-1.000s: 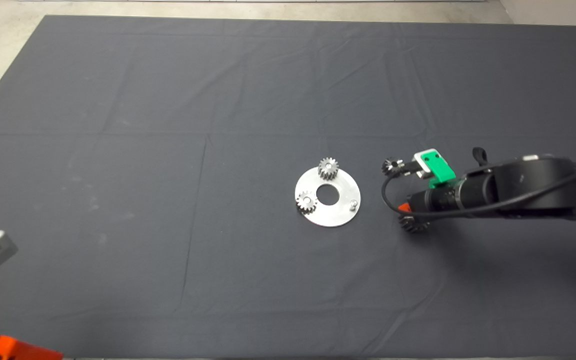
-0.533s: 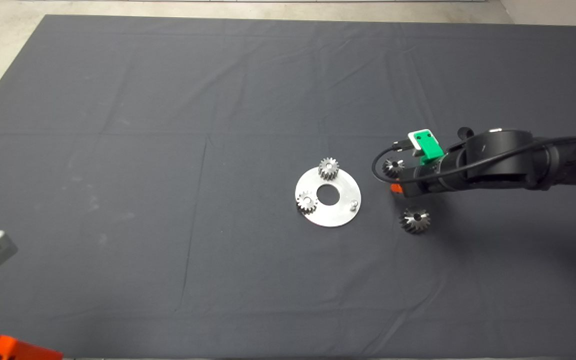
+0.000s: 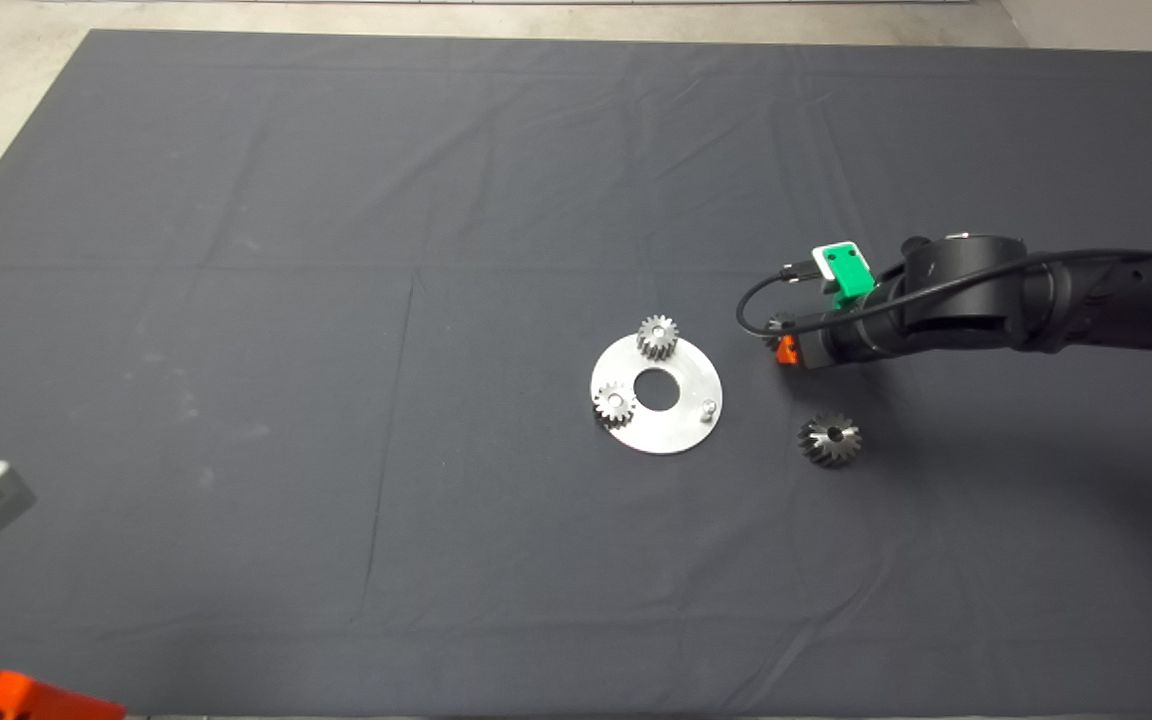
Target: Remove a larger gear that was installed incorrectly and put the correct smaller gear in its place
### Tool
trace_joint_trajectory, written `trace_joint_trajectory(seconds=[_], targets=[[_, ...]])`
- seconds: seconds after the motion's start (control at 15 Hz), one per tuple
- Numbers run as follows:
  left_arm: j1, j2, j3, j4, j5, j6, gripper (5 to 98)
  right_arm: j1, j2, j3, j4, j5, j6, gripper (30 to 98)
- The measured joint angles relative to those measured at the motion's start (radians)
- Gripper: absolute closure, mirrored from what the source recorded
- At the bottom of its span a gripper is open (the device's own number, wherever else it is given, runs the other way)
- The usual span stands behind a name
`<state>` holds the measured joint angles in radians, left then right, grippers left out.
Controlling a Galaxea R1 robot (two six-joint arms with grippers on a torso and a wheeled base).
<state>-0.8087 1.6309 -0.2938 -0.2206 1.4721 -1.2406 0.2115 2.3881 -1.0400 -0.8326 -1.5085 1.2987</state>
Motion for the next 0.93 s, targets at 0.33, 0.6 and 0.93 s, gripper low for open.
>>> trace_joint_trajectory(seconds=[0.33,0.6,0.93], targets=[[0.0,0.0,0.0,0.0,0.0,0.0,5.3,0.073,0.0,0.004,0.0,0.067,0.0,45.9],[0.0,0.0,0.0,0.0,0.0,0.0,5.3,0.078,-0.002,0.002,0.0,0.1,0.0,45.9],[0.0,0.0,0.0,0.0,0.0,0.0,5.3,0.074,-0.006,-0.038,0.0,0.237,0.0,45.9]])
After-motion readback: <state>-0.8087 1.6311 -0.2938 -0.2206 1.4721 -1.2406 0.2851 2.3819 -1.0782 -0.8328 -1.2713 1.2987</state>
